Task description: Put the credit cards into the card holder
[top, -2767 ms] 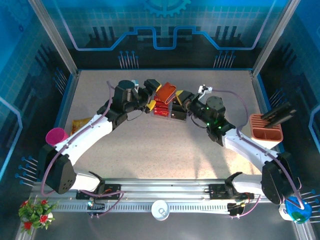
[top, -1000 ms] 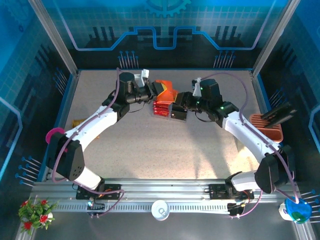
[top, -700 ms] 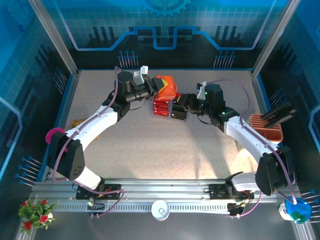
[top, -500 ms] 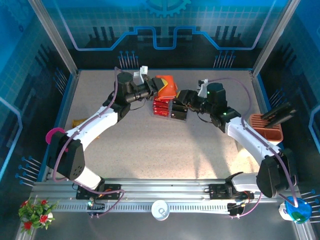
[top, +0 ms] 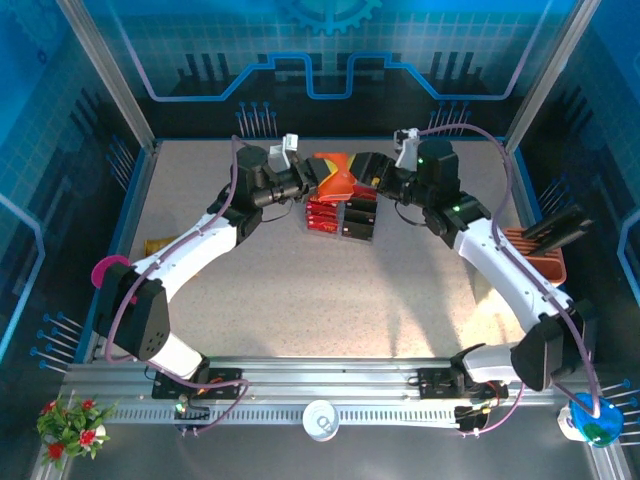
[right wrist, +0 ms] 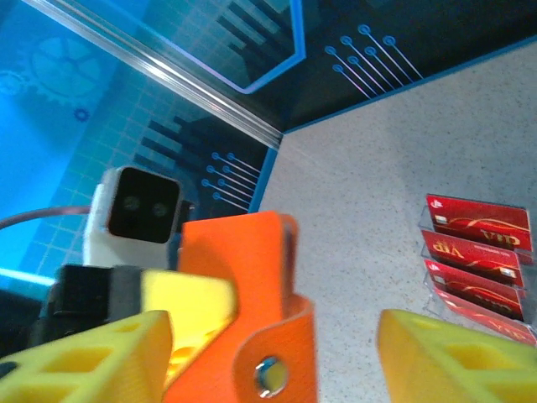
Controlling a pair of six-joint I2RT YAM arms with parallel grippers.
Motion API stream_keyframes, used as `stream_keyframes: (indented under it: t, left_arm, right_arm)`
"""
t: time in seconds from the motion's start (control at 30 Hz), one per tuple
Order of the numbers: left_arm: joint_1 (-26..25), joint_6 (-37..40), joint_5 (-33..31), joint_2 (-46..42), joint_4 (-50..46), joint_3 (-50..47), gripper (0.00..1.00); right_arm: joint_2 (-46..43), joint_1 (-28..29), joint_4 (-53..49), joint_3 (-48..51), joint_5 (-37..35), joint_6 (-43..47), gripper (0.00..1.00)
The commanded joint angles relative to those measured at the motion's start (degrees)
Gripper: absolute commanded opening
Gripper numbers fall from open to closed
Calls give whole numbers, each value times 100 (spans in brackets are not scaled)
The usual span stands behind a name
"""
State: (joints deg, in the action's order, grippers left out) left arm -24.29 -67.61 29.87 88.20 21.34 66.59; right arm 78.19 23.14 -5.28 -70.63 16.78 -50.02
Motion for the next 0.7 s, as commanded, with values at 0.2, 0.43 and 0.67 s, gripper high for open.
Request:
stream_keyframes:
  t: [0.2,0.43,0.67]
  left_arm:
    - [-40,-43,110,48,185,3,0]
    - [-32,-583,51,157,795,-106,0]
    - [-20,-2024,-316,540,2685,-392,0]
  right_arm:
    - [-84,-78,-272,209,-293,116,23]
    - [-355,-359,1109,1037,401,-979,0]
    - [-33,-487,5122,1959,865,-3660,0]
